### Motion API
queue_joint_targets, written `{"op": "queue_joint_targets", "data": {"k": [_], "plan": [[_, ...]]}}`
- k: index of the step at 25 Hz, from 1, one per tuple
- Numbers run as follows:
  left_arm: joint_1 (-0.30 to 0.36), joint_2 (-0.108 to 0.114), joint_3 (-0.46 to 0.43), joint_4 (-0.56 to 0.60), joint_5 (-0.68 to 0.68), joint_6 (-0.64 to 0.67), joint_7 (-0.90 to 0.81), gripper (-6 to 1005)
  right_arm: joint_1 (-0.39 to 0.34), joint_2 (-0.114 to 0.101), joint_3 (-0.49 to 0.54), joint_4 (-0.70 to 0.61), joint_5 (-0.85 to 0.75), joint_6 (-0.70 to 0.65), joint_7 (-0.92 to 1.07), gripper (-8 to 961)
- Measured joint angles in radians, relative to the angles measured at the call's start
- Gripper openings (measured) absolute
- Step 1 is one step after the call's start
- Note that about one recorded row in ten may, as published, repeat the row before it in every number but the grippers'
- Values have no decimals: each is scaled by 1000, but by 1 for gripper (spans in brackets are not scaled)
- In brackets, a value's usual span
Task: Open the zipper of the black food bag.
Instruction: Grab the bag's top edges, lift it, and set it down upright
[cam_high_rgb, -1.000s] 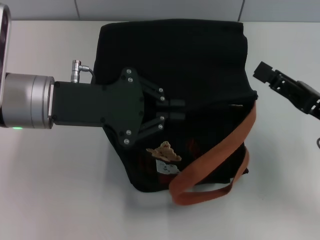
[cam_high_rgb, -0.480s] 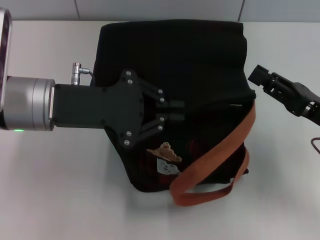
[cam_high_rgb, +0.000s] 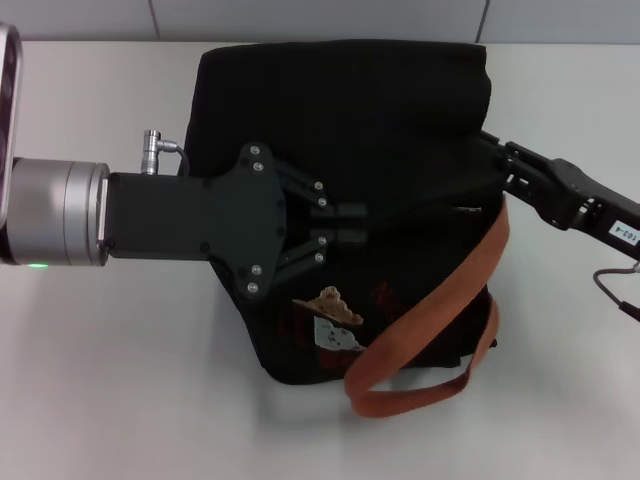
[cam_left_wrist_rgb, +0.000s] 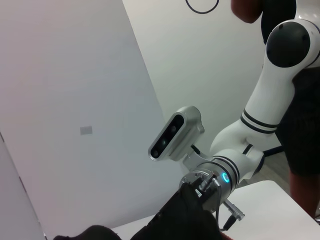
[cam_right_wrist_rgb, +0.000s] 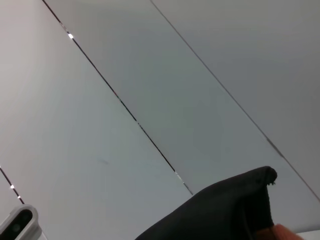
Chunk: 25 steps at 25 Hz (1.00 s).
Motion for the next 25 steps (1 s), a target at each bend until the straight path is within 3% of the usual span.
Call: {"op": "queue_joint_targets", "data": {"k": [9,25], "plan": [[3,0,0,-25,-2,-3,22,106,2,-1,-40,-5,1,144,-27,396],[2,2,-5,-51,-4,-8,40,105,-66,-6,8,-30,10,6,-48,395]]}}
